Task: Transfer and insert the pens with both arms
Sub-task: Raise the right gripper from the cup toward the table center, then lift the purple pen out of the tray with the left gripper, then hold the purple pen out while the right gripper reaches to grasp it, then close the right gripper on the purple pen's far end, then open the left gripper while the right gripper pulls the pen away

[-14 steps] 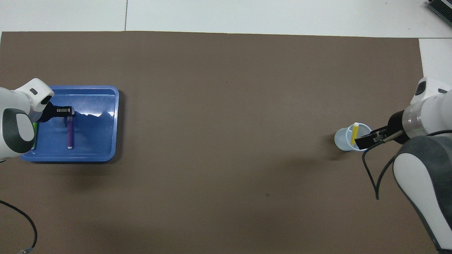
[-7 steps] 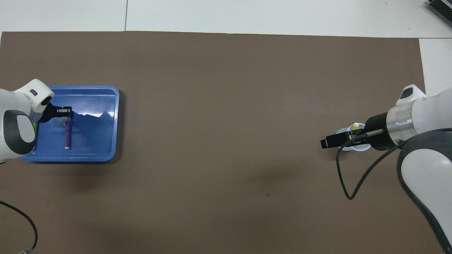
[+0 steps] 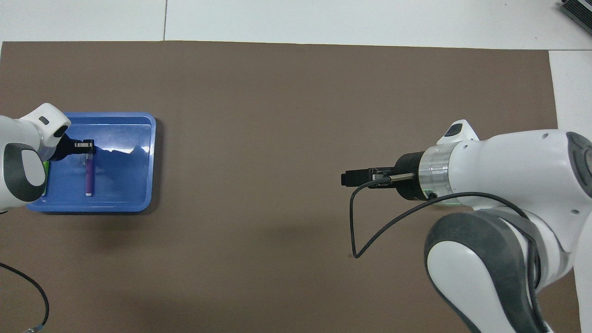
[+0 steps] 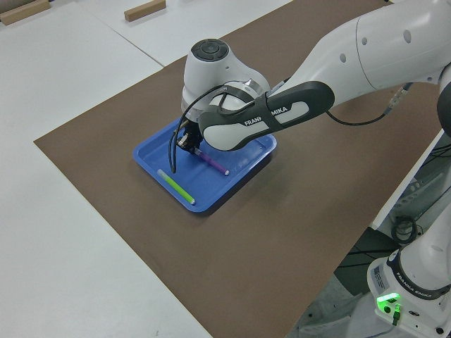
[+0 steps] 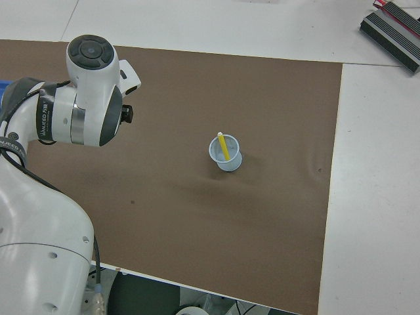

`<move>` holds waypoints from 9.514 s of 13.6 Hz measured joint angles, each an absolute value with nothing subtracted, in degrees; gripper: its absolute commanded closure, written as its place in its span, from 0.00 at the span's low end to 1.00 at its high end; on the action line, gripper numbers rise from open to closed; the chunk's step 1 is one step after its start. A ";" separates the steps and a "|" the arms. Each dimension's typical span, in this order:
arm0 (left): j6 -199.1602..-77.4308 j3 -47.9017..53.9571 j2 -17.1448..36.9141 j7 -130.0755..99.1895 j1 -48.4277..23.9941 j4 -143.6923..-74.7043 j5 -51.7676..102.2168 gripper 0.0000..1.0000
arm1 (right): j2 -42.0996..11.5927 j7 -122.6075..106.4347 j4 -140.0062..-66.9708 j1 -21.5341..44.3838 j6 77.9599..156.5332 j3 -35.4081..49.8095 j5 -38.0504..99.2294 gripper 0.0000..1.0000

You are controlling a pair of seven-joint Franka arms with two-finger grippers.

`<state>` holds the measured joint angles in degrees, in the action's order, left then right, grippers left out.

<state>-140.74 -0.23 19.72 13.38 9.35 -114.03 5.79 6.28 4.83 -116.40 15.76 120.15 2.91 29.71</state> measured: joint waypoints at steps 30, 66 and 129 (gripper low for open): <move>-114.59 1.25 -1.82 -59.42 -1.16 -104.71 3.38 1.00 | 4.00 13.16 -116.46 20.04 131.61 2.64 48.20 0.00; -111.53 4.65 -6.29 -110.43 -16.26 -104.70 -4.64 1.00 | -10.13 32.03 -102.87 38.46 161.98 4.76 66.10 0.30; -106.63 3.40 -9.60 -59.76 -9.76 -107.01 -0.02 0.32 | -11.42 20.99 -101.54 26.85 132.65 5.14 39.62 1.00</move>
